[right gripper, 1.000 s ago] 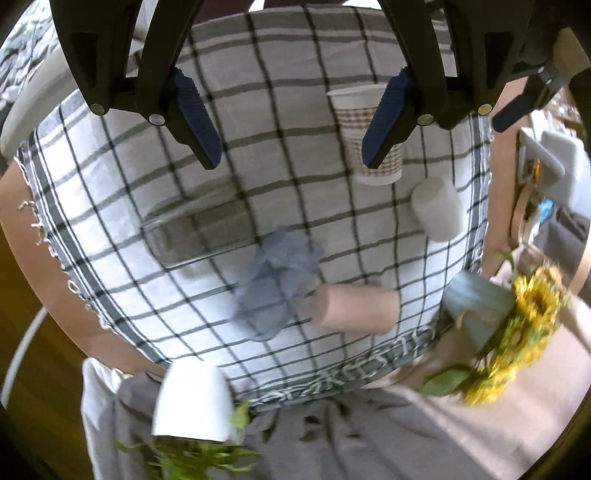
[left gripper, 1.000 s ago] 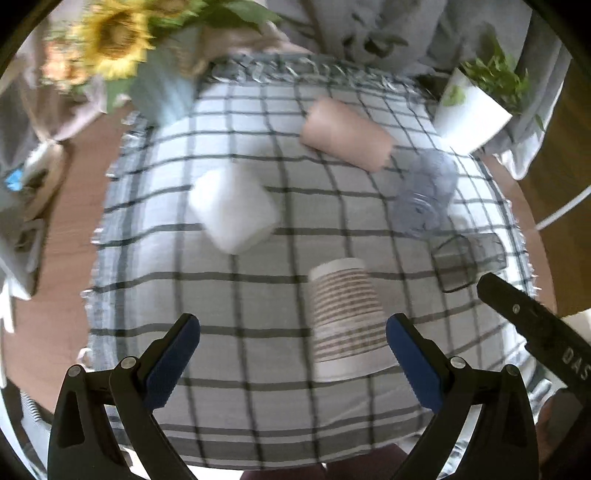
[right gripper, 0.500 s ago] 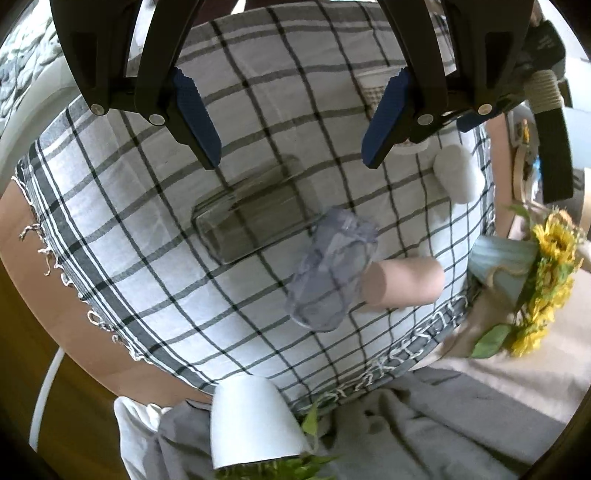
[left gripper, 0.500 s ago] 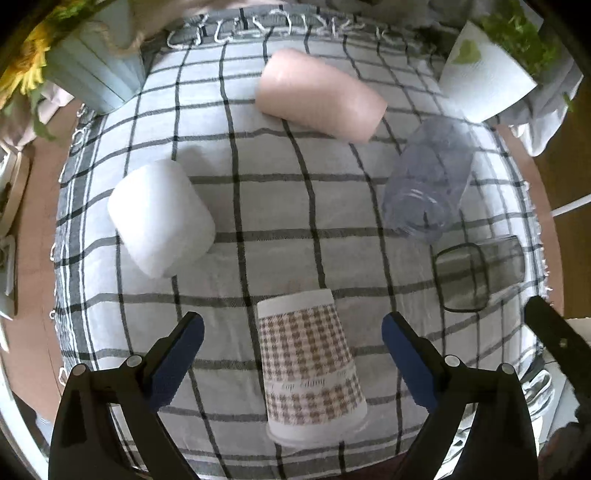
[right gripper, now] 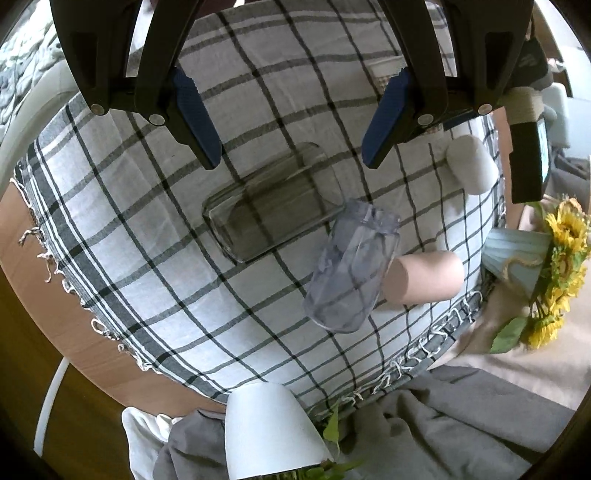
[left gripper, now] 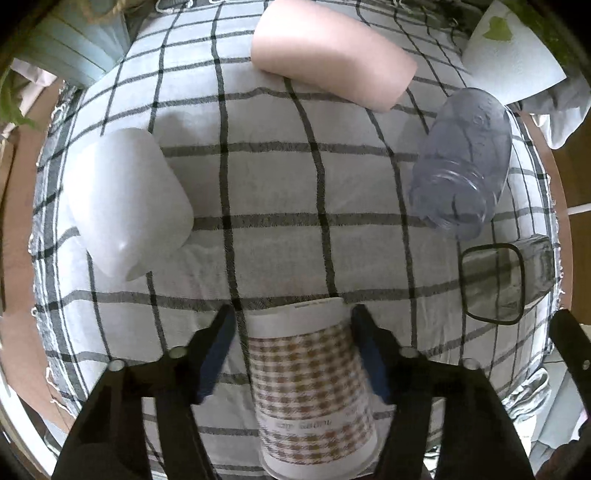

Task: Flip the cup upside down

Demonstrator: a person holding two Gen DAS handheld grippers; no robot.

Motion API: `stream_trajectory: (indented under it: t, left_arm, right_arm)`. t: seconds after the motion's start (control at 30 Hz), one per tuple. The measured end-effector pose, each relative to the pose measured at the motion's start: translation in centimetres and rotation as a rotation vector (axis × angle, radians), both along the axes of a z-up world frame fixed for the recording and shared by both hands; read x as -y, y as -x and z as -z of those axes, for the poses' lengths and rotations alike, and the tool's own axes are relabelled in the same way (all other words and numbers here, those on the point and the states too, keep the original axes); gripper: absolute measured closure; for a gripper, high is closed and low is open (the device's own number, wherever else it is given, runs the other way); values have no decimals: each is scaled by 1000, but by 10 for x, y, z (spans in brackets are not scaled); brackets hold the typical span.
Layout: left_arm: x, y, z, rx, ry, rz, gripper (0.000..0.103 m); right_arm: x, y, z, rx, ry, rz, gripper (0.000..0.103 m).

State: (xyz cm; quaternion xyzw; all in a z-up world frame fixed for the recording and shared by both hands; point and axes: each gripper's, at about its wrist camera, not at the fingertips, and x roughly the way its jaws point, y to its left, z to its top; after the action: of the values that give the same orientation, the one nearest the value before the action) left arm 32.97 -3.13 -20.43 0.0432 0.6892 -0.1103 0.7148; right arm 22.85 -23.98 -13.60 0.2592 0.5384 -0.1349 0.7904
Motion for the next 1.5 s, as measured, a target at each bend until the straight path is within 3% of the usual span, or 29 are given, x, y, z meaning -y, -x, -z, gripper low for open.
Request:
stream_trajectory:
  t: [0.17,0.37,0.5,1.07,1.13,1.27,1.5]
  left_arm:
    - [-9,3,-6,13,17,-11,45]
    - [-15,7,-32,93,31,2,45]
    - [-18,4,-33,48,68,0,45]
    - [13,-7,6,-29,-4,14,46]
    - [14,-9,9,-24,-7,21,51]
    - [13,-12,8,-11,6,18,51]
    - [-2,-6,-24,80,41,8,51]
  right_arm:
    - [-4,0,3,-9,-5,-12,24]
    - [-6,2,-3,10,-11,-16,24]
    - [-8,3,-5,14,-23,-11,24]
    - [-1,4,-8,24,1,22,24]
    - [-1,4,-8,22,2,19,24]
    - [-2,4,-7,18,1,8,24]
    - [-8,4,-12,32,-3,-2,24]
